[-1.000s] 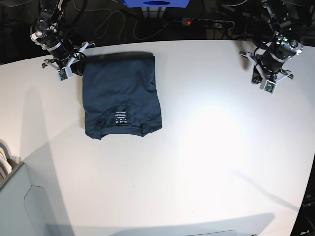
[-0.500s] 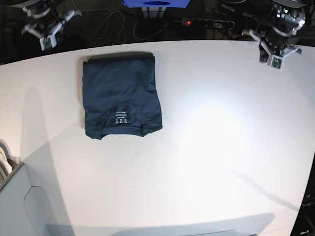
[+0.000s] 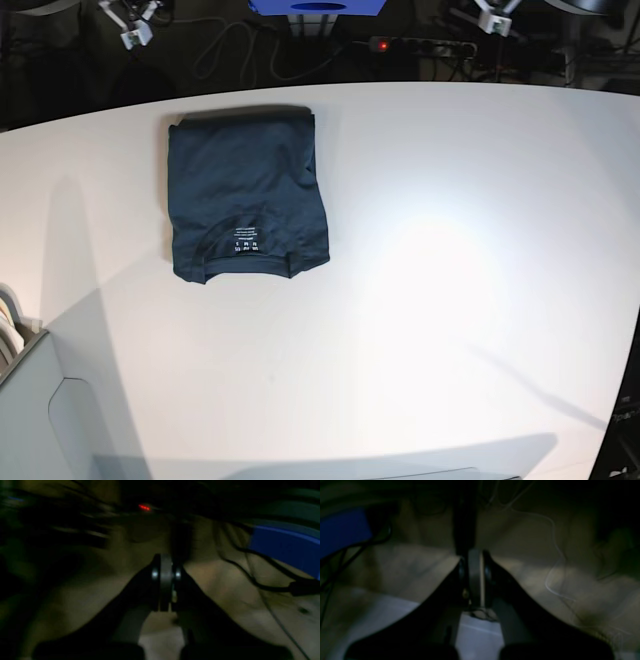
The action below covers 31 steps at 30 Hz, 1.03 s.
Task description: Fold the T-shirt properly
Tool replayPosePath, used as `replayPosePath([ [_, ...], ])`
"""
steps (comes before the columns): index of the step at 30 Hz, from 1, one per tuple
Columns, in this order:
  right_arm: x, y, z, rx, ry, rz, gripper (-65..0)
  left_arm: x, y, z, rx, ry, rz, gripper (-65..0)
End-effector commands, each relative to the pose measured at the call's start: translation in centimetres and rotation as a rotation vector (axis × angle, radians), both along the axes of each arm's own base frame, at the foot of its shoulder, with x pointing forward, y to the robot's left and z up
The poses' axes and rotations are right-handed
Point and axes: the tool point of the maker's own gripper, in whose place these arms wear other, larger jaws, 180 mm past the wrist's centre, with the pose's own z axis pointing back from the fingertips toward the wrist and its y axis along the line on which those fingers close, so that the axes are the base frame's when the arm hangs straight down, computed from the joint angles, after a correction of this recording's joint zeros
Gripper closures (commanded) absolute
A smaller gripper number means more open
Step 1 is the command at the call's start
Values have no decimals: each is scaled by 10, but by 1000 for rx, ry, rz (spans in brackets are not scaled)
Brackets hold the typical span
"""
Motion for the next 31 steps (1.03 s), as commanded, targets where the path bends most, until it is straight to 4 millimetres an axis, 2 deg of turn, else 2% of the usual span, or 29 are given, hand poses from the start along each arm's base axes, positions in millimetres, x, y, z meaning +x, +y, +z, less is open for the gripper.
replayPosePath([
  [1,-11,13,-8,62,10,-18,0,-3,3,-7,-26,1,7,0],
  [2,-14,27,-19,113,17,-29,0,-12,-5,-21,-66,36,16,0],
  [6,-25,66,-45,244,52,-32,0,-32,-16,-61,-161,125,40,0],
  [10,-29,92,-56,306,20,-85,0,-32,-19,-92,-213,117,143,0],
  [14,-31,68,-80,80,-46,-137,0,-44,-4,-118,-76,125,232,0],
  [16,-38,60,-87,-5,-62,-127,0,-49,2,-125,10,120,221,0],
  [17,-34,55,-90,-47,-82,-121,0,-51,5,-127,47,119,197,0],
  [18,-31,49,-94,-95,-91,-110,0,-51,0,-129,64,120,170,0],
  [21,-39,34,-102,-246,-70,-96,0,-57,-20,-134,87,137,119,0],
  [23,-43,20,-103,-353,-65,-94,0,-60,-31,-136,86,144,95,0],
  [26,-45,-6,-99,-525,-75,-85,0,-63,-59,-137,49,152,69,0],
  [31,-44,-14,-94,-637,-82,-84,0,-64,-82,-138,12,155,54,0],
])
